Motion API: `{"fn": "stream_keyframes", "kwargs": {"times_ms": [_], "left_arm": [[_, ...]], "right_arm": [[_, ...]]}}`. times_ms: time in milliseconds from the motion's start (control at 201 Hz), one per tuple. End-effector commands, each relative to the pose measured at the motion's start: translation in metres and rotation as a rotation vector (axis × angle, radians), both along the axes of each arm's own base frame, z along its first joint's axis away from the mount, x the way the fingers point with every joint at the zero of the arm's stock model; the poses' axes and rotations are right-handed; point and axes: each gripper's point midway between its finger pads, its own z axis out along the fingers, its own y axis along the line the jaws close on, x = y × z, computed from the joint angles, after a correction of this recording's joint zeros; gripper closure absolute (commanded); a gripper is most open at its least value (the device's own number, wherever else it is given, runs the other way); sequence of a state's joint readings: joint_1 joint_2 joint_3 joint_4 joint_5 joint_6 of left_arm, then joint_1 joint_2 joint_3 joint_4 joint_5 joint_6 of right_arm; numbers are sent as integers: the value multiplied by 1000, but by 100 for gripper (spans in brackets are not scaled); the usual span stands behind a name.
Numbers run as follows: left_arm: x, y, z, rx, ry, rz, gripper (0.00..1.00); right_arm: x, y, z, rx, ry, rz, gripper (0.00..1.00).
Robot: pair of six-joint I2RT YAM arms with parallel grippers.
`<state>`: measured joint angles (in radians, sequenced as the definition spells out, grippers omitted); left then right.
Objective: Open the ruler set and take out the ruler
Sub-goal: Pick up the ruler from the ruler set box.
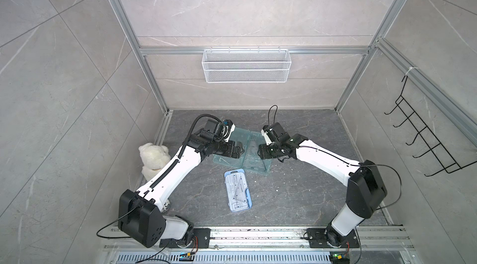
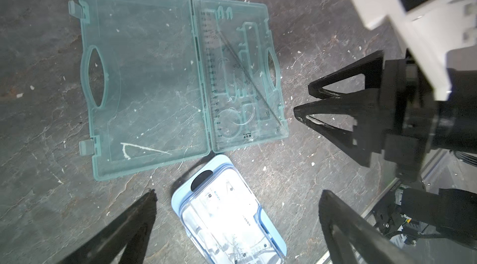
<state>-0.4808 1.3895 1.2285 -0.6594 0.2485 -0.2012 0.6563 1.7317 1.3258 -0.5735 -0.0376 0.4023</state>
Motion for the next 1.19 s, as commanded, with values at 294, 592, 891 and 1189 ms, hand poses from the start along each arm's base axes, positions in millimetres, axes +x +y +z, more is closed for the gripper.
{"fn": "stream_keyframes", "kwargs": {"times_ms": [294, 592, 891, 1189], "left_arm": [[4, -23, -32, -79, 168, -19, 0], [10, -18, -35, -80, 173, 8, 0], [9, -27, -42, -123, 179, -32, 1], [11, -25, -38, -120, 150, -21, 1]], "right_arm": [[7, -8, -53, -211, 59, 19, 52], [33, 1, -63, -308, 19, 67, 52], [47, 14, -79, -320, 28, 86, 53], [45, 13, -90, -326, 50, 81, 57]]}}
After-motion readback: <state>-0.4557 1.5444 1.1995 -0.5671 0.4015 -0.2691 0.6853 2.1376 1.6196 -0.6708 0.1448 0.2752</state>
